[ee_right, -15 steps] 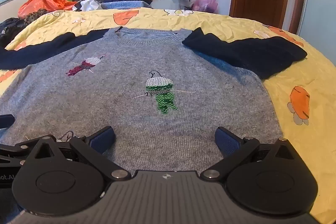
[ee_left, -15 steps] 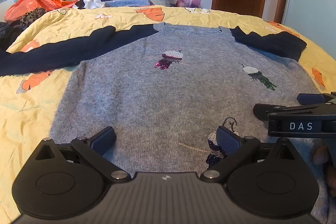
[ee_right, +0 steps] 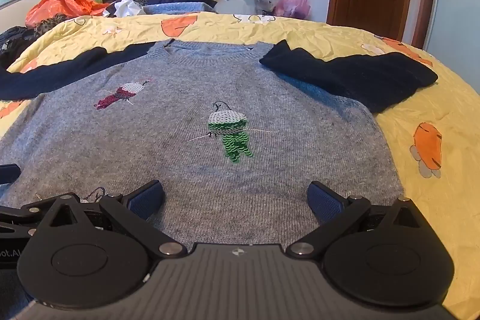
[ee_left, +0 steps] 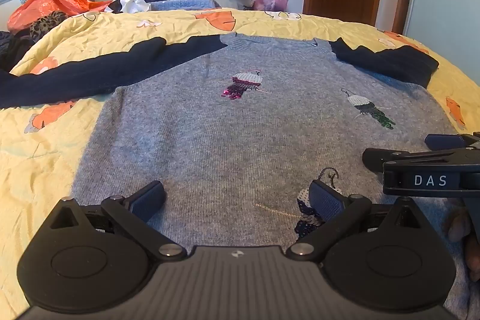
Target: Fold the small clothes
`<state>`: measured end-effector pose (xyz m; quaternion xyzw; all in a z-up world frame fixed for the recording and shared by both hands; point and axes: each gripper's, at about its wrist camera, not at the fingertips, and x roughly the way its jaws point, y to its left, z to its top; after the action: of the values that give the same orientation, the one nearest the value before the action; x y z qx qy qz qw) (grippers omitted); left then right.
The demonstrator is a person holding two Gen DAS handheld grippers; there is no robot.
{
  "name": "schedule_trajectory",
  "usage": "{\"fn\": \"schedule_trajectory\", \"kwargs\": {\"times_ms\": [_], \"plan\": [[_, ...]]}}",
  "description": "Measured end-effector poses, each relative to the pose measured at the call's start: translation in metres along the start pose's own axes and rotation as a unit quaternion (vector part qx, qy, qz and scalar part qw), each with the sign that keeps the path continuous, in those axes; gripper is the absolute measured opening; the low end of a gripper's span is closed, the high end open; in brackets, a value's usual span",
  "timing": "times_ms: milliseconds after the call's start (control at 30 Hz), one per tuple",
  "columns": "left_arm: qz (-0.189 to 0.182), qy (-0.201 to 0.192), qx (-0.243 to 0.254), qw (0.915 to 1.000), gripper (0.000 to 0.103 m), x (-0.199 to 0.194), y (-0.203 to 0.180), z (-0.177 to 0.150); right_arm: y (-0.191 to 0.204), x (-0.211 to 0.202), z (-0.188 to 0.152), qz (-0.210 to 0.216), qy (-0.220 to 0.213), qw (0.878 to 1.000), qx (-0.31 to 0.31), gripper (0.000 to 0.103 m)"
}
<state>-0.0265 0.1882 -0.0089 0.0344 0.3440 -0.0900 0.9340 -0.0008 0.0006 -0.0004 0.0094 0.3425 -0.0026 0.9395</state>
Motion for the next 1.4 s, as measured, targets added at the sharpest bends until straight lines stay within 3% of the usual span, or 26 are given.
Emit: {"fn": "schedule_trajectory", "kwargs": {"times_ms": [500,667,967,1067,1167,1233,1400], "plan": [[0.000,-0.001,0.000,1.0000,0.103,0.000,0.000,0.000,-0.002,-0.005,-0.002,0.002,-0.001,1.000,-0.007,0.103],[0.000,-0.001,0.000,1.0000,0.103,0.000,0.001,0.000,-0.016,-0.018,-0.011,0.050,0.007,0.997,-0.053,0.103],[0.000,-0.001,0.000,1.0000,0.103,0.000,0.001,0.000,-0.079,-0.061,-0.034,0.070,0.053,0.993,-0.084,0.102],[0.000,-0.001,0.000,1.0000,0.103,0.000,0.001,0.000,-0.113,-0.083,-0.040,0.064,0.069,0.993,-0.065,0.100],[0.000,-0.001,0.000,1.0000,0.103,0.000,0.001,0.000,-0.155,-0.110,-0.030,0.037,0.001,0.999,-0.002,0.103],[0.000,-0.001,0.000,1.0000,0.103,0.000,0.001,0.000,-0.184,-0.118,-0.017,0.018,-0.062,0.996,0.061,0.103],[-0.001,-0.001,-0.001,1.0000,0.103,0.000,0.001,0.000,-0.256,-0.081,0.020,0.020,-0.136,0.965,0.225,0.103]]}}
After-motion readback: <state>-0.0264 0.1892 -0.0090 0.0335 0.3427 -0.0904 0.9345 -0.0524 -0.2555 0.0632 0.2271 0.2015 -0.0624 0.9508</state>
